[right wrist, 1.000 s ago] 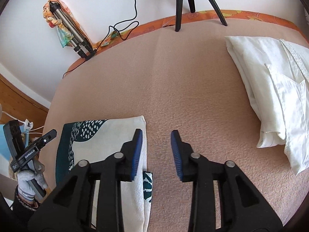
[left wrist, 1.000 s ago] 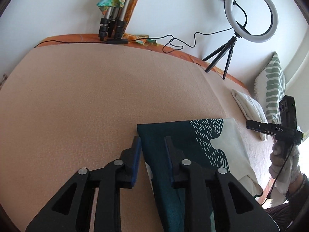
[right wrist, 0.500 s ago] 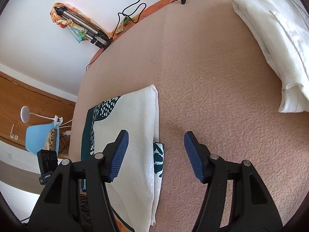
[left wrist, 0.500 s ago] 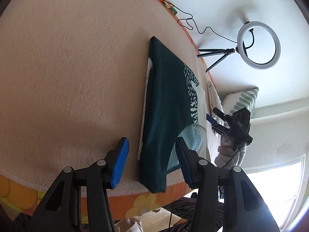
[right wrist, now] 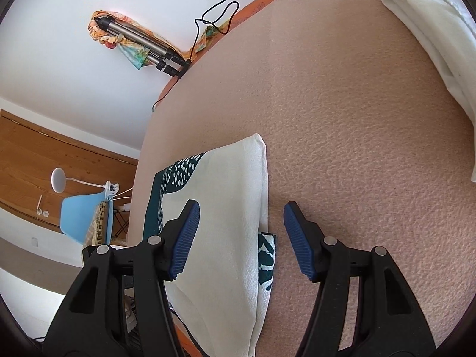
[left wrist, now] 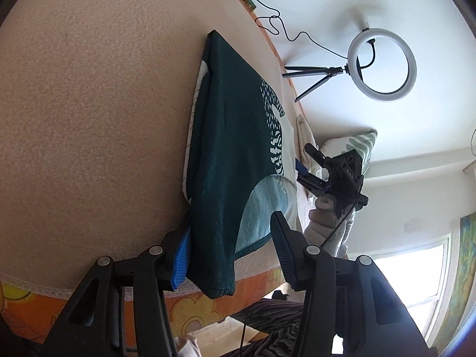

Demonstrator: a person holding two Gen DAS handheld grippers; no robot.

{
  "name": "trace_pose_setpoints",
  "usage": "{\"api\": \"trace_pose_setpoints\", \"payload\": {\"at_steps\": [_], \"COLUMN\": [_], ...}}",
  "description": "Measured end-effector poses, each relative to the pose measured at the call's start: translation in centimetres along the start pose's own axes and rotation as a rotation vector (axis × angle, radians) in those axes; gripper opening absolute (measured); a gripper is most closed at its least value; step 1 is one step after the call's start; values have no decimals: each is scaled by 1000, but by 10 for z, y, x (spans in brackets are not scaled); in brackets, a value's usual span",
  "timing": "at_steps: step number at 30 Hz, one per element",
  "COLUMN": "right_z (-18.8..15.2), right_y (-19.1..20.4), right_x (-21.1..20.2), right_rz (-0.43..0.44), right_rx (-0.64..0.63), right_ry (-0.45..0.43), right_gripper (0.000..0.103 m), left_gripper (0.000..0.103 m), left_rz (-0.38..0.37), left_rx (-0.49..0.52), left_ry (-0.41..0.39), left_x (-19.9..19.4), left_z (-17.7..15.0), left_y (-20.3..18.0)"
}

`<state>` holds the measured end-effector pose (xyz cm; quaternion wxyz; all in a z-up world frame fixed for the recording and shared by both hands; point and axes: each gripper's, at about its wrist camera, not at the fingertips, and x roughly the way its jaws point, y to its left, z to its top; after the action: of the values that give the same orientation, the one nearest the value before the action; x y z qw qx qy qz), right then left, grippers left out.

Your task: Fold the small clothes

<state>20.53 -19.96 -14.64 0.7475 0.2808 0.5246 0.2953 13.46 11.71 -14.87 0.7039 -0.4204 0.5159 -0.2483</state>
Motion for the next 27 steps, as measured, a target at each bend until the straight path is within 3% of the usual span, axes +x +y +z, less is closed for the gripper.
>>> {"api": "trace_pose_setpoints", "payload": {"at_steps": [6, 8, 10, 12, 14, 17, 21, 27], "right_z": [6, 8, 10, 11, 12, 12, 10, 10], "right_y": [5, 7, 9, 11, 12, 17, 35, 61], "right_x": [15, 19, 22, 28, 34, 44, 42, 22], "right_rz": [60, 60, 55, 47, 49, 4, -79, -110], "right_rx": [-12, -14, -17, -20, -14, -30, -107, -167], "right_ry": [-18, -22, -26, -21, -15, 15, 1, -53], "right_gripper": [63, 61, 58, 47, 40, 15, 8, 6], "left_gripper": [47, 38, 22, 13, 13, 11, 9, 8], "left_rz": [4, 5, 4, -4, -11, 21, 77, 86], "left_rx": [70, 69, 61, 34, 28, 72, 158, 239], "left_ry": [20, 22, 26, 29, 30, 25, 6, -37], "left_x": [21, 30, 37, 42, 45, 43, 39, 24], "left_z": [6, 10, 12, 14, 15, 12, 8, 5], "left_y": [-14, -15, -13, -10, -10, -15, -27, -45]}}
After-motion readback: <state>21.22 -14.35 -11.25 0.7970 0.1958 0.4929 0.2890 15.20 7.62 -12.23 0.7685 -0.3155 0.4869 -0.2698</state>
